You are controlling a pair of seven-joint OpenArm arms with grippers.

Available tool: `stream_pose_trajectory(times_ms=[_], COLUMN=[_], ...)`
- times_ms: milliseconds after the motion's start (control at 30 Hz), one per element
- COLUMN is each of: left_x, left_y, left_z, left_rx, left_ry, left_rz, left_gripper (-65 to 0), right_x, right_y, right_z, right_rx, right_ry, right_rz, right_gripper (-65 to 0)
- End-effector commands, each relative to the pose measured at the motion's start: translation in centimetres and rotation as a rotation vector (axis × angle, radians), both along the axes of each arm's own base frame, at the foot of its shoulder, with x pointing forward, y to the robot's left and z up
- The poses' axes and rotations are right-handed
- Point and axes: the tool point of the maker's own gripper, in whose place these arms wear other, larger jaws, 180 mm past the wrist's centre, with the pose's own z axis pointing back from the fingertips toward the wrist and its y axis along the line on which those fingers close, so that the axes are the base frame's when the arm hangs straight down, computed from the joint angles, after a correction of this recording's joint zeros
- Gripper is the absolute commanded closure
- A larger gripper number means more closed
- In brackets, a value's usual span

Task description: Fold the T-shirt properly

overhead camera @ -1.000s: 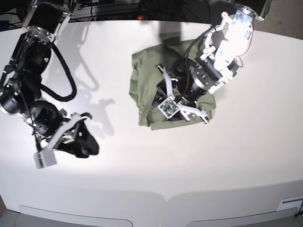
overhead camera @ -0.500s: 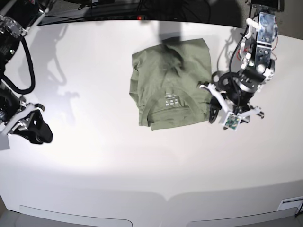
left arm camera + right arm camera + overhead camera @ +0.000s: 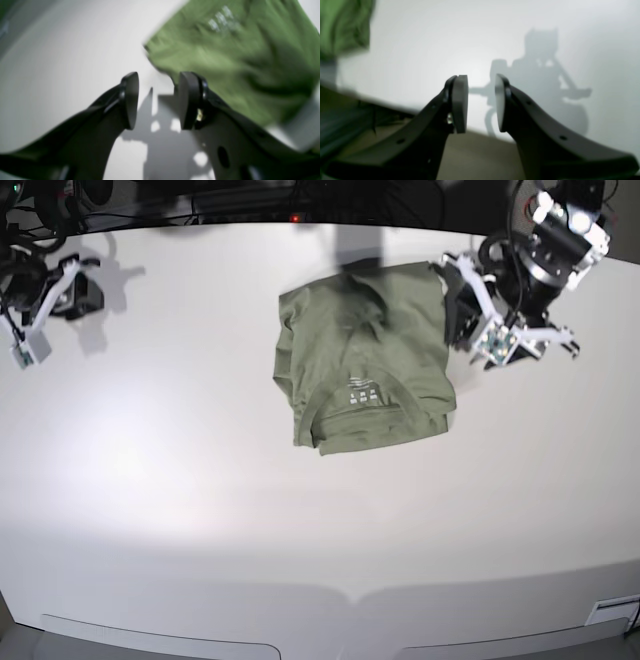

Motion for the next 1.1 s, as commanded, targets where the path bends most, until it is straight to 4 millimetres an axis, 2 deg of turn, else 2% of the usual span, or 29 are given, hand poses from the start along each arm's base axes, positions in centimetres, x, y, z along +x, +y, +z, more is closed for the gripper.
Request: stream_pose_trajectory(times_ms=[0,167,267,367,500,633,733,867,967,1067], left_x=[-0.4,-3.7,-6.8,-10.2,-14.9,-18.4,-20.4,-23.0,-24.5,-26.1], left_y=[0.5,4.0,6.2,7.0,7.5,8.8,10.3,12.2,13.7,14.9], left_z=[0.7,-0.2,-1.4,-2.3,-4.9,-8.8,-12.8,-18.3,-21.0,-23.1], left_rx=[0.036,0.12,0.16,0.164,0.154,0.13,0.088,-0.022,-0.077,-0.074], left_ry=[-0.022,0.056,0.138,0.198,0.321,0.402,0.426,0.449,0.428,0.447], left_rz=[-0.007,0.074,0.117,0.118,0.111,0.141,0.189,0.345,0.447,0.497], left_gripper=[-24.9,-24.9,-24.9,-24.9,-24.9,-24.9,-24.9,-24.9,-24.9,-24.9], right_x=[-0.4,-5.7,-9.8,-13.6,-16.4,-18.2,-20.0,-23.4,-25.7,-26.9], right_y=[0.1,1.3,1.6,2.0,3.2,3.6,3.7,4.0,4.6,5.5], right_z=[0.7,-0.3,-1.1,-1.6,-1.7,-2.8,-5.2,-10.5,-14.3,-17.9], right_rx=[-0.016,-0.021,-0.014,0.012,0.075,0.09,0.11,0.107,0.12,0.107], right_ry=[-0.005,0.132,0.249,0.345,0.363,0.397,0.44,0.544,0.643,0.704], right_rz=[0.034,0.082,0.092,0.079,0.022,-0.032,-0.063,-0.043,-0.008,0.062], right_gripper=[-18.9,-18.9,-18.9,-18.9,-18.9,-18.9,-18.9,-18.9,-18.9,-18.9])
